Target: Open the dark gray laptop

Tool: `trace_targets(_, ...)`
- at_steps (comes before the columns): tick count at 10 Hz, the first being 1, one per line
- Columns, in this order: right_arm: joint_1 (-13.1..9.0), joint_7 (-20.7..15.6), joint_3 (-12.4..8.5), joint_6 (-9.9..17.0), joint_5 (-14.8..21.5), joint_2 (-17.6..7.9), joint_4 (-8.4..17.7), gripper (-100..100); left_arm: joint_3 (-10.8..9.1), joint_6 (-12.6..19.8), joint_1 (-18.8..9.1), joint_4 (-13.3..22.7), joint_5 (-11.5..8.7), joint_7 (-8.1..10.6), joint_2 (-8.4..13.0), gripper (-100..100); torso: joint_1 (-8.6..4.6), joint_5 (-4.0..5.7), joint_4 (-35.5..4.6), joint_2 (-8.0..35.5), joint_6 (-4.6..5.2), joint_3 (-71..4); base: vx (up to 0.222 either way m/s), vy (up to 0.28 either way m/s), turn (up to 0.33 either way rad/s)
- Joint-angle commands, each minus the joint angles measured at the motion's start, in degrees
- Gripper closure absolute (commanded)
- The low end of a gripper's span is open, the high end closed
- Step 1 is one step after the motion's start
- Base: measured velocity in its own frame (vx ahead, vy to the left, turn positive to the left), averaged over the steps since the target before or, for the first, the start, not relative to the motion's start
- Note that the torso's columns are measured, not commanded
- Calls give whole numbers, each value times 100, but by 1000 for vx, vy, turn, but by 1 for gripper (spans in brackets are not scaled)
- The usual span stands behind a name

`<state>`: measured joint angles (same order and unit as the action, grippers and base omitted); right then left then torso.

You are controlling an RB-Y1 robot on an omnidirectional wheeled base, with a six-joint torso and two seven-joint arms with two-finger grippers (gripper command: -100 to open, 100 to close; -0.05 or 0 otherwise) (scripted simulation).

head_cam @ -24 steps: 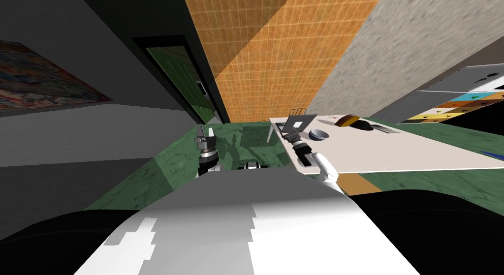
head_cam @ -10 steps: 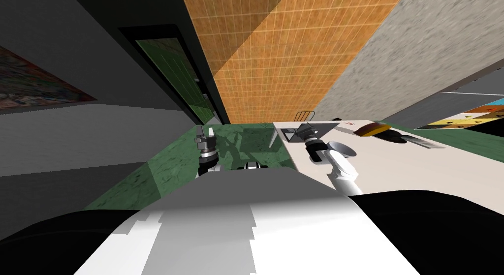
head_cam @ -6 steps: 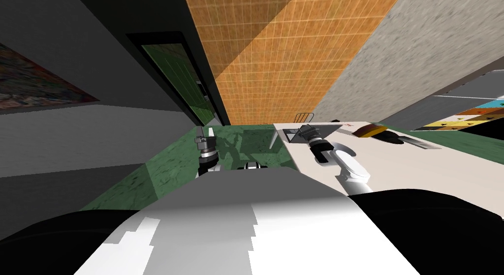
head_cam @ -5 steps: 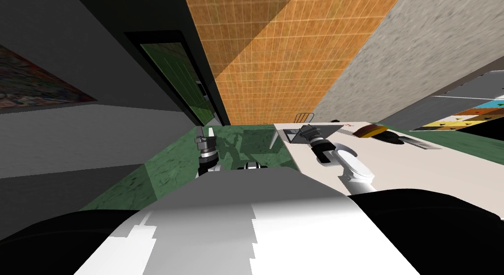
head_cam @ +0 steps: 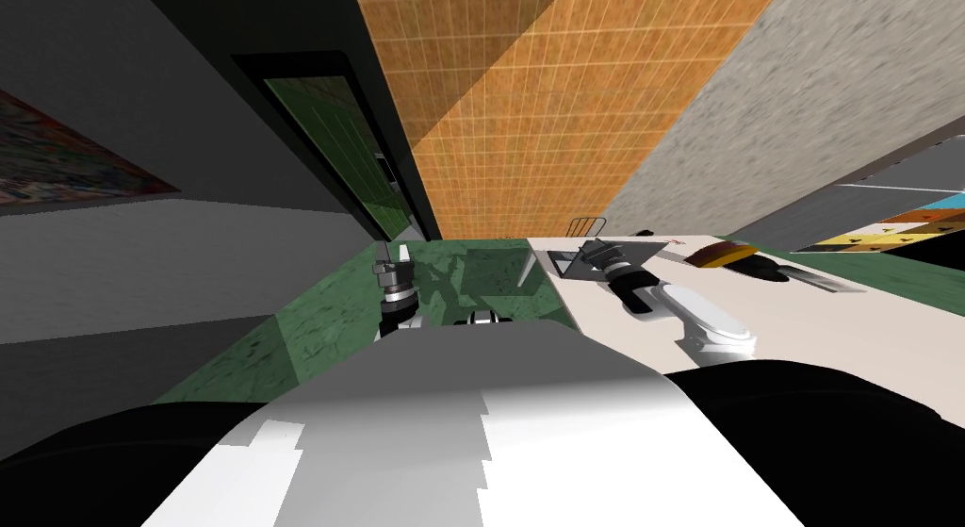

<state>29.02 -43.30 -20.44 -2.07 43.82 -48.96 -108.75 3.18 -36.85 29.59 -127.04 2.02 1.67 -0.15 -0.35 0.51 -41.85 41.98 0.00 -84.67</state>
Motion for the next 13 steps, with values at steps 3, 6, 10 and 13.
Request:
trace_targets(3,486,472,5,51,-367,-834,188,100,0,0,0,0,0,0,0,0,-24,11,8,-26,-3,-16,57,45,-9)
trace_targets(6,691,688,-23,81,-537,-1339,261,100,0,0,0,0,0,0,0,0,-6,4,6,-24,-11,-15,39,27,0)
trace_targets(10,1102,1120,-79,142,-878,-2010,406,100,0,0,0,0,0,0,0,0,-2,-1,-3,-9,-22,-6,50,38,5)
trace_targets(13,1307,1335,-107,173,-1048,-2522,479,100,0,0,0,0,0,0,0,0,-11,1,-3,-13,0,-9,57,42,-1)
